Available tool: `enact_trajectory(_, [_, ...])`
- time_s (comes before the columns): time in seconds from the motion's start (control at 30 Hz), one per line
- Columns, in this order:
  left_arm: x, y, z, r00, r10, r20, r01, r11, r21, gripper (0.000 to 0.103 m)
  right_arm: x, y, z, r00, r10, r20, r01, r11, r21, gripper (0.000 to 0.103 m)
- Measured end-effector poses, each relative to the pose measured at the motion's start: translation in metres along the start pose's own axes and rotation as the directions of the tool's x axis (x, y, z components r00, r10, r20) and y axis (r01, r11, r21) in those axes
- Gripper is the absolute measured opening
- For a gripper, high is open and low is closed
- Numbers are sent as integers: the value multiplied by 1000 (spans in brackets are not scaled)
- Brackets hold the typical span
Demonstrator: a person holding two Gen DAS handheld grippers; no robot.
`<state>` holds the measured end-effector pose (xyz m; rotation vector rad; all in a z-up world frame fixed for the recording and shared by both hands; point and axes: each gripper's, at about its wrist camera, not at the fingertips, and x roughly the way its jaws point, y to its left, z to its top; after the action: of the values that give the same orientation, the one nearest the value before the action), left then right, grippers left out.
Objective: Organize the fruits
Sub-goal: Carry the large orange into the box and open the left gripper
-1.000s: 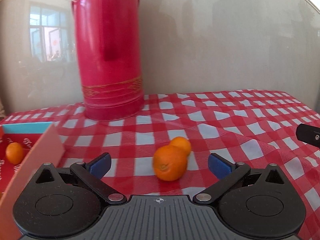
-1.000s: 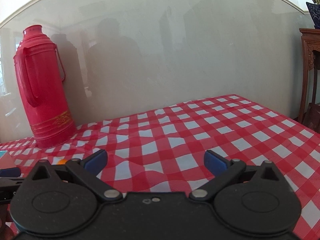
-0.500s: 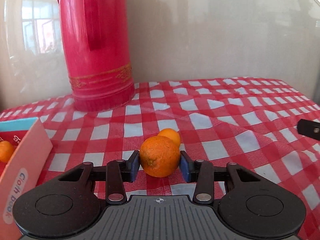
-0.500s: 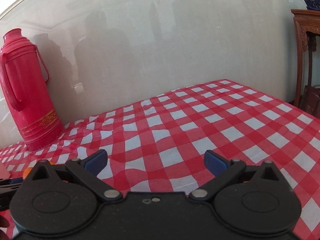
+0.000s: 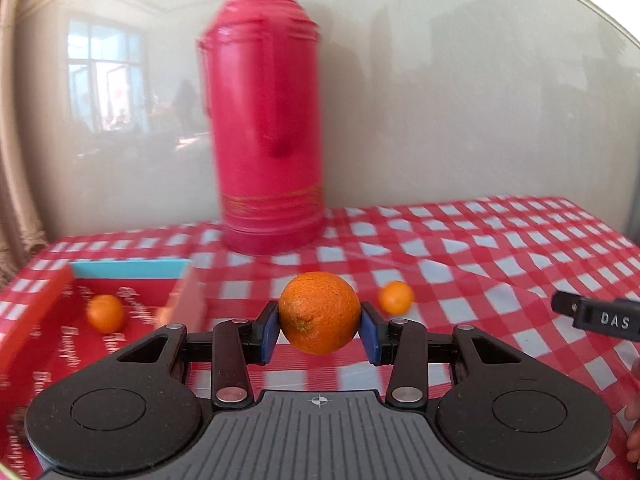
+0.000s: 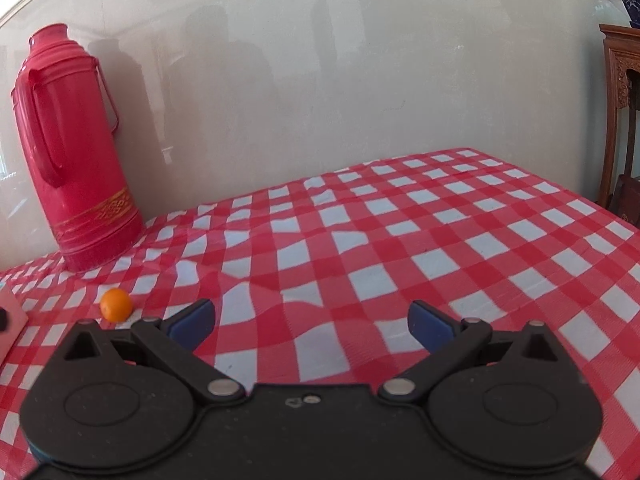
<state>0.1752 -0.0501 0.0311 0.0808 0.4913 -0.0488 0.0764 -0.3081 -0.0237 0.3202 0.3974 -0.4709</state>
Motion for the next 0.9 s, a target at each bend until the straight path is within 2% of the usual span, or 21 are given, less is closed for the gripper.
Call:
enact_trajectory(0.23, [-24, 55, -3, 996, 91, 17, -90, 995, -47, 42, -15, 24, -2, 998, 44, 43, -44, 999, 8, 97])
enact_trajectory(0.47, [-38, 109, -18, 982, 191, -7, -191, 978, -85, 42, -19, 62, -7, 993, 109, 53, -109, 994, -12, 97])
enact_trajectory(0.63, [-39, 134, -28, 971, 237, -36, -239, 966, -102, 42, -19, 86, -12, 988, 143, 49, -140, 988, -67, 97])
enact_trajectory(0.8, [-32, 146, -35, 960, 272, -61, -278, 953, -118, 43, -17, 94, -11, 987, 157, 41, -154, 986, -62, 97])
enact_trajectory(0.87, [-35, 146, -35, 959, 279, -50, -283, 951, -122, 53, -17, 96, -11, 986, 162, 43, -159, 985, -62, 97])
enact_trajectory(0.9, [-36, 145, -35, 957, 287, -40, -290, 949, -121, 73, -17, 97, -11, 986, 164, 44, -161, 985, -64, 97])
